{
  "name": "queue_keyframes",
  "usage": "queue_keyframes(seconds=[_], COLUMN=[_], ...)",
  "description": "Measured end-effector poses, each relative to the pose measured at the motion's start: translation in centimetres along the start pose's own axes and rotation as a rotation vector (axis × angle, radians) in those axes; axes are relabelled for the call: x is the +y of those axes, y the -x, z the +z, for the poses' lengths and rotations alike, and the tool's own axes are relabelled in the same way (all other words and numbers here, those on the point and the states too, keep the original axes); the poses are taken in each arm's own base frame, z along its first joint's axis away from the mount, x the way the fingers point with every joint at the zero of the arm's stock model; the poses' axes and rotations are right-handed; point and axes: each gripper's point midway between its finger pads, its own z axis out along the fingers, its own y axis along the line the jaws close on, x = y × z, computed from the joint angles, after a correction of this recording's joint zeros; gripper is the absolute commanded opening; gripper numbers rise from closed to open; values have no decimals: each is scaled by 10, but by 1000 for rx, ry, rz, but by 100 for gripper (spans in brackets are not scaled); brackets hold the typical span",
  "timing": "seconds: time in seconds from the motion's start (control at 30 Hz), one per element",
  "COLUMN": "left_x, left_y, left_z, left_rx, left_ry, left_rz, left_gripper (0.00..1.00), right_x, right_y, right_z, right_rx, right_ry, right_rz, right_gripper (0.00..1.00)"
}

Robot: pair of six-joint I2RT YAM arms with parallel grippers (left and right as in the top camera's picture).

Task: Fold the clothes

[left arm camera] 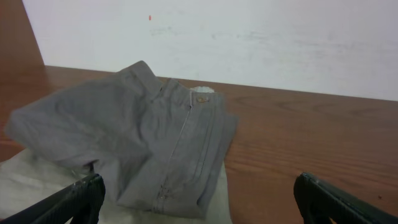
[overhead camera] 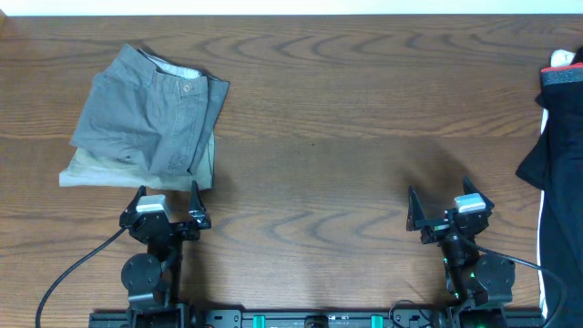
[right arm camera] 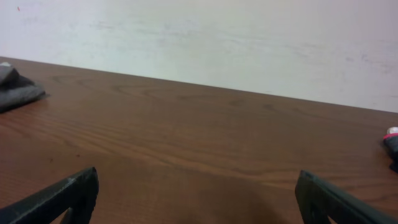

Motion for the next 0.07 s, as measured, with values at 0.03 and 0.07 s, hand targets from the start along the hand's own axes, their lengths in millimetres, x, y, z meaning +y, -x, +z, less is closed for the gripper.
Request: queue_keyframes(seconds=[0.03, 0.07], left_x=[0, 0], left_y=[0, 0], left_z=[0, 0], left_rx=[0, 0], left_ry=[0, 0], left_rz=[0, 0], left_gripper=[98, 98], right_x=[0, 0], right_y=[0, 0], right_z=[0, 0], right_rx=[0, 0], right_ry=[0, 0], right_rz=[0, 0], right_gripper=[99, 99])
